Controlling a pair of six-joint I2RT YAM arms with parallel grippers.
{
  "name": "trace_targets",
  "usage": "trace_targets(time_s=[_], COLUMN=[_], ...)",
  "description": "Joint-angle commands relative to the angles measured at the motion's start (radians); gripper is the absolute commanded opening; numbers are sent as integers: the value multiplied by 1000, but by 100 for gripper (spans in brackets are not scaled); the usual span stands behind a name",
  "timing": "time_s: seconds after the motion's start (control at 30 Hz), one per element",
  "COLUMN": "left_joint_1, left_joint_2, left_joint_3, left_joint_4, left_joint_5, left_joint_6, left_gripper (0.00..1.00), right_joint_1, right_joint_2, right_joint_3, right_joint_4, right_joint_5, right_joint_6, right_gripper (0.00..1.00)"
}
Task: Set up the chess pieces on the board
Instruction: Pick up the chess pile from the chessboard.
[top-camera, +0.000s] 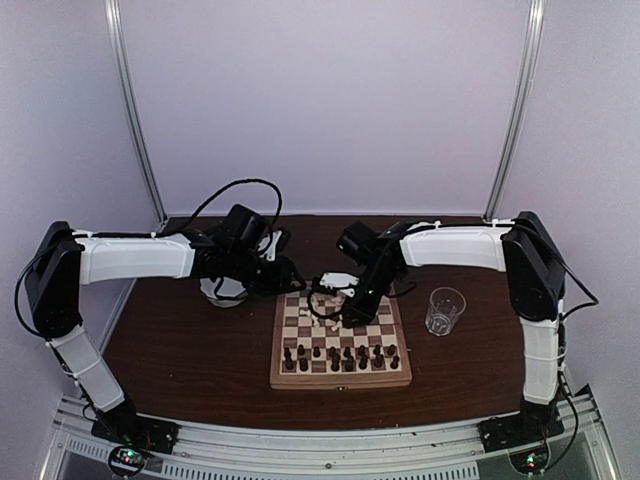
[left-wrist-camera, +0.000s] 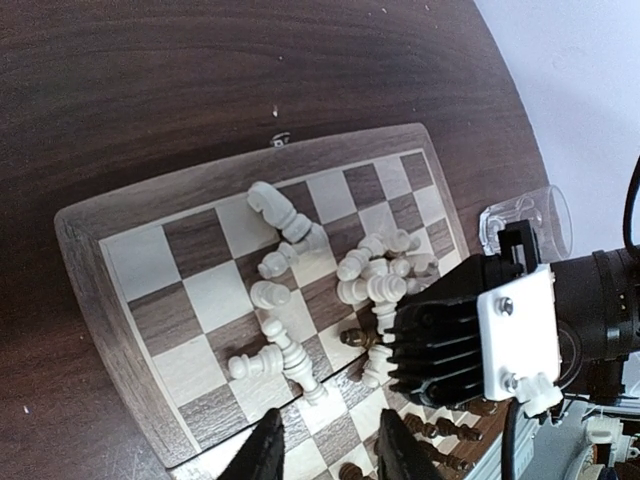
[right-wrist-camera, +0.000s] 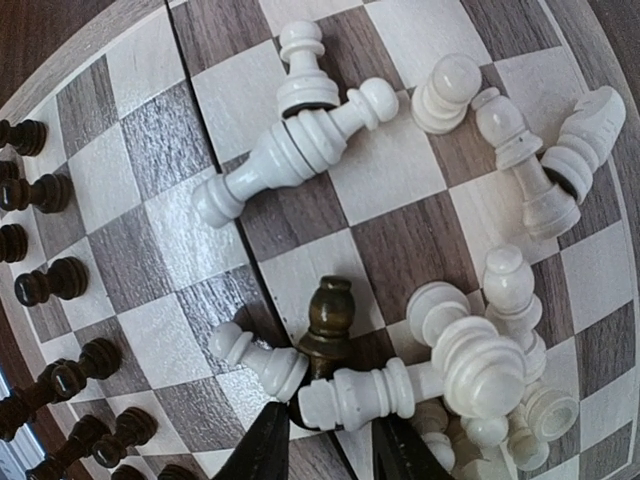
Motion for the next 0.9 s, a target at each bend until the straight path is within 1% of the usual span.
trace_targets(time_s=[0.0,0.2,0.27,0.37,0.43,0.6,0.87], left_joint_1=[6,5,5,5,5,6,5], left_joint_2=[-23,-25,-23,-23,-18,8,65], left_joint_3=[-20,-33,-35,-38,-39,-59,-81], left_joint_4=[59,66,66,67,72,176,339], left_joint_5=[-1,3,8,19,28,115,216], left_joint_6=[-6,-6,-4,5,15,7,-90], left_gripper=[33,33,33,33,33,33,34], right_joint_1=[4,4,4,4,4,4,4], right_joint_2=[31,51,52,42,24,-63,-156], right_joint_3=[40,53,52,41,28,-34,-98], right_joint_4=[-1,20,30,43,46,72,112], right_joint_5=[15,21,15,7,3,-13,-58], right_joint_6=[-3,-22,-29,-38,-42,-46,-32], right_gripper=[32,33,30,23,20,18,16])
